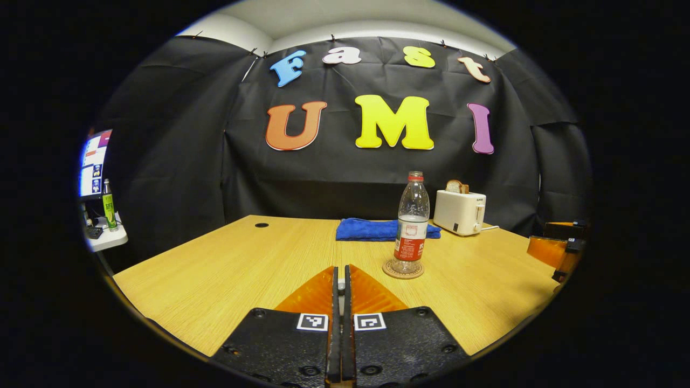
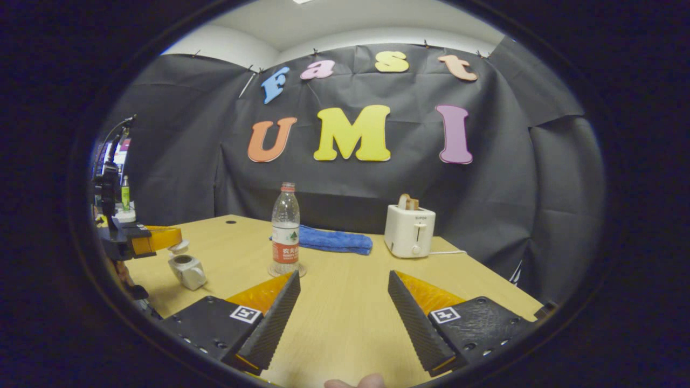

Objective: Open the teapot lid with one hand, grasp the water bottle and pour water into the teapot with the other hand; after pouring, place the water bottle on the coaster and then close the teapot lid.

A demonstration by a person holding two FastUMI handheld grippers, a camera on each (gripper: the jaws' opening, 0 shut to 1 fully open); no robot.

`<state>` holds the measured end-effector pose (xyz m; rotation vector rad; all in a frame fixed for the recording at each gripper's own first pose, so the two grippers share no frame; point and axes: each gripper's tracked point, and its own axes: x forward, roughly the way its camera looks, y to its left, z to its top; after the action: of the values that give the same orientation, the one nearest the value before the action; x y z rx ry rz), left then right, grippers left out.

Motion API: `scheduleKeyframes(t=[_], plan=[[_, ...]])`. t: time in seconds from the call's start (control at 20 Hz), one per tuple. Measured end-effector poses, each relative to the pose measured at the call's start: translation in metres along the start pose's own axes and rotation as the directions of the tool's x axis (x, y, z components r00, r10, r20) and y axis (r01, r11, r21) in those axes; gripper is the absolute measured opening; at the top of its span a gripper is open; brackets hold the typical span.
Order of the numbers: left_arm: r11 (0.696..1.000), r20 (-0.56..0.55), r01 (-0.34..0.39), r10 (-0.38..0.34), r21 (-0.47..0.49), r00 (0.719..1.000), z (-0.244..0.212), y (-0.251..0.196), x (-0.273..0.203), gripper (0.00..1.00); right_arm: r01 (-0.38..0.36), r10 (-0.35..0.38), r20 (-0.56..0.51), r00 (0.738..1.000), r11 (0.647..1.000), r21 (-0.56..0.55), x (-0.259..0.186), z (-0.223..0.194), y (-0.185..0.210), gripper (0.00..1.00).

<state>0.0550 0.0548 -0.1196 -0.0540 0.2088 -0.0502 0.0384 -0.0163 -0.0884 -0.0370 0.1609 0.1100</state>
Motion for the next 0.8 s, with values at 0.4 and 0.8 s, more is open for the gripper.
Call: scheduleKeyframes(t=[0.4, 0.8], plan=[[1.000, -0.027, 0.000, 0.000, -0.013, 1.000, -0.010, -0.001, 0.002, 0.04, 0.020, -0.020, 0.001, 1.000, 1.000, -0.004, -0.001, -0.003, -0.008, 0.98], [0.999, -0.060, -0.004, 0.002, -0.037, 0.998, -0.023, -0.003, 0.001, 0.05, 0.015, -0.015, 0.009, 1.000, 1.000, -0.020, -0.005, -0.002, -0.005, 0.98]])
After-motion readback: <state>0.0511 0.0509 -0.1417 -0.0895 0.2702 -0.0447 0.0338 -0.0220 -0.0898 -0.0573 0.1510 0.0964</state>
